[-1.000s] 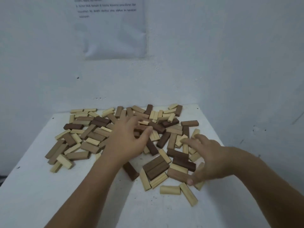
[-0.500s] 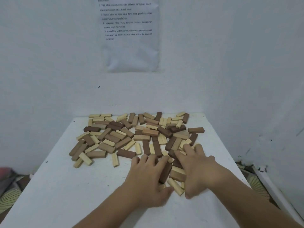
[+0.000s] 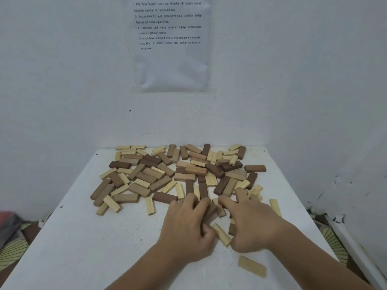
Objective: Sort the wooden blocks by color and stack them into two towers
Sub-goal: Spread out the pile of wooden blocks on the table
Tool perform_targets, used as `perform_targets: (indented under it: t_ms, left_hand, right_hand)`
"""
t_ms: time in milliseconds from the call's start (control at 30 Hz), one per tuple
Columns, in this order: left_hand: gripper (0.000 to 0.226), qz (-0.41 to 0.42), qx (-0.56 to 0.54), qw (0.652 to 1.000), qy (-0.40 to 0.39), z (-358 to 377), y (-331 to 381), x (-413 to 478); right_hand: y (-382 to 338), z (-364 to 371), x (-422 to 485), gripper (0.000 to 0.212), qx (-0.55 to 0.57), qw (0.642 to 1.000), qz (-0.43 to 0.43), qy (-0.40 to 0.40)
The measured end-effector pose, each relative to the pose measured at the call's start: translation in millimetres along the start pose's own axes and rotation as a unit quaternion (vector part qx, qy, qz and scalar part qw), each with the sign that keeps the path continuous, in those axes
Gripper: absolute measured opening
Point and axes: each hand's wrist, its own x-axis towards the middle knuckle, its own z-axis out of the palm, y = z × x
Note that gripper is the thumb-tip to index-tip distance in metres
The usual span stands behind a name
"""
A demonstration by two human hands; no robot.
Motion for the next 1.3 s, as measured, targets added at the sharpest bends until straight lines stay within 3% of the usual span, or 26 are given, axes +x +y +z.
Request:
perform_targets:
  t_ms: [300,400,567,733,867,933,1000,1067,1133,1200,1300]
  left_hand:
    - [0.047,-0.009,-0.018,1.000,0.010,-16,-6,-2]
    - [0.049,-0.023,-0.040,0.998,0.031,-26,-17,-3]
    - [0.053,-0.013,-0.032,0.996,0.080,-53,-54,31]
    - [0.063,-0.054,0.046,0.997,0.041,-55,-109,101]
    - [0.070,-0.101,0.080,0.987,-0.092,-38,-139,122]
    - [0.075,-0.121,0.069,0.985,-0.103,-35,-136,110]
    - [0.073,-0.113,0.053,0.991,-0.051,-40,-118,81]
    - [0.076,-0.092,0.024,0.994,-0.044,-52,-87,38]
    - [0.091,-0.087,0.023,0.990,-0.110,-58,-56,-6]
    - [0.108,-0.080,0.040,0.981,-0.172,-51,-36,-37]
    - [0.108,-0.062,0.036,0.982,-0.172,-32,-24,-53]
  right_hand:
    - [-1,-3,-2,0.072,-0.012,1.000,-0.005,-0.014]
    - [1,-8,-3,0.086,0.008,1.000,-0.012,-0.021]
    - [-3,-42,38,0.095,0.034,0.997,-0.035,0.053]
    - [-18,-71,125,0.093,0.044,0.998,-0.011,0.043]
    - [-17,-60,157,0.095,0.031,0.999,-0.007,-0.010]
    - [-9,-51,144,0.086,0.066,0.997,-0.018,0.029]
    - [7,-40,114,0.073,0.104,0.987,-0.018,0.120]
    - [32,-26,72,0.069,0.115,0.983,0.017,0.141]
    - [59,-8,28,0.086,0.117,0.986,0.095,0.067]
    - [73,11,-5,0.118,0.087,0.984,0.155,-0.025]
    - [67,37,-28,0.134,0.076,0.983,0.157,-0.049]
